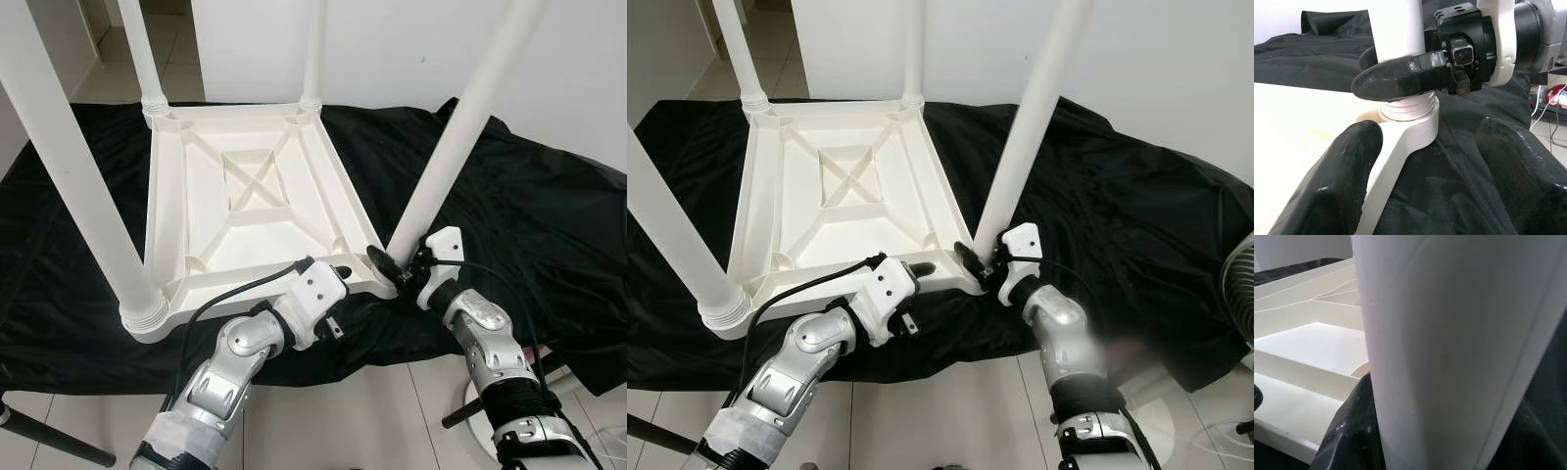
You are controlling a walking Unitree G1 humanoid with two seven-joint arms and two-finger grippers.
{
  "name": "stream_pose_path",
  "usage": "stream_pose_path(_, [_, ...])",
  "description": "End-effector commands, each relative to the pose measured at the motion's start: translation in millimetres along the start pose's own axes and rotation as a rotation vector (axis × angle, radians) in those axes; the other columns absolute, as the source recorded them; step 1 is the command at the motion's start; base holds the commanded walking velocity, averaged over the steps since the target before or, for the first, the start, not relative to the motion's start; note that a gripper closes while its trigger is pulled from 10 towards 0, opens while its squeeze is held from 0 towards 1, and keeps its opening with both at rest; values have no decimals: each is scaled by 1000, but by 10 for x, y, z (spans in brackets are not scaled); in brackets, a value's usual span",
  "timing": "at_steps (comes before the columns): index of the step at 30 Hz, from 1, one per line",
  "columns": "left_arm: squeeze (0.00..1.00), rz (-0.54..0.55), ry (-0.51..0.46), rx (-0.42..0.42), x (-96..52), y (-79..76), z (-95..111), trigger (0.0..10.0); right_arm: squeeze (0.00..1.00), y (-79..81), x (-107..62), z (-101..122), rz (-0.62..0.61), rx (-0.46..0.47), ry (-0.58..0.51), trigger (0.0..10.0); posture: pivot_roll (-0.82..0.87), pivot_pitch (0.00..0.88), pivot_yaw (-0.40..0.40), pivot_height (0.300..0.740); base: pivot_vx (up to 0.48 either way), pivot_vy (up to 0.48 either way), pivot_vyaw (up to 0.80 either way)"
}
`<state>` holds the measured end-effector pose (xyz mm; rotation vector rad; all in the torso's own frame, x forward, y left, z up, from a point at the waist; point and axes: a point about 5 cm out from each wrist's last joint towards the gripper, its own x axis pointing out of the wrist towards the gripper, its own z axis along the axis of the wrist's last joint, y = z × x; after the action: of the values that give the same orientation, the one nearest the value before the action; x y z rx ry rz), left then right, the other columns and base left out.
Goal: Building children table
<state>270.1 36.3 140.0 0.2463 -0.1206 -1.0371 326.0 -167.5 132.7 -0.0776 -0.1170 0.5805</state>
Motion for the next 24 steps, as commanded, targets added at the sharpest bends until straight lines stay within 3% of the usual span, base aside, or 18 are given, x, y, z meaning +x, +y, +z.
stream_pose_path(1, [0,25,4,10,-2,-17,-13,10000,0,-5,-27,-29,7,-12,8,0,-42,51,-72,740,0,0,0])
stream_pose_path(3, [0,23,5,10,-3,-23,-17,10000,0,-6,-47,-46,7,-6,7,0,-47,50,-70,740,0,0,0])
stream_pose_path(4, [0,21,5,10,-4,-28,-19,10000,0,-12,-61,-49,-2,-2,6,2784,-45,50,-72,740,0,0,0])
stream_pose_path(5, [0,21,5,10,-4,-28,-19,10000,0,-12,-61,-49,-2,-2,6,2784,-45,50,-72,740,0,0,0])
stream_pose_path(6, [0,19,5,10,-3,-31,-20,10000,0,-25,-77,-43,-21,10,-3,10000,-45,50,-72,740,0,0,0])
stream_pose_path(17, [0,8,6,8,-3,-52,-28,10000,0,100,-85,-24,-206,92,-50,10000,-54,48,-64,740,0,0,0])
stream_pose_path(24, [0,-5,12,17,0,-63,-34,10000,0,333,0,-80,-448,198,-47,10000,-52,45,-60,740,0,0,0])
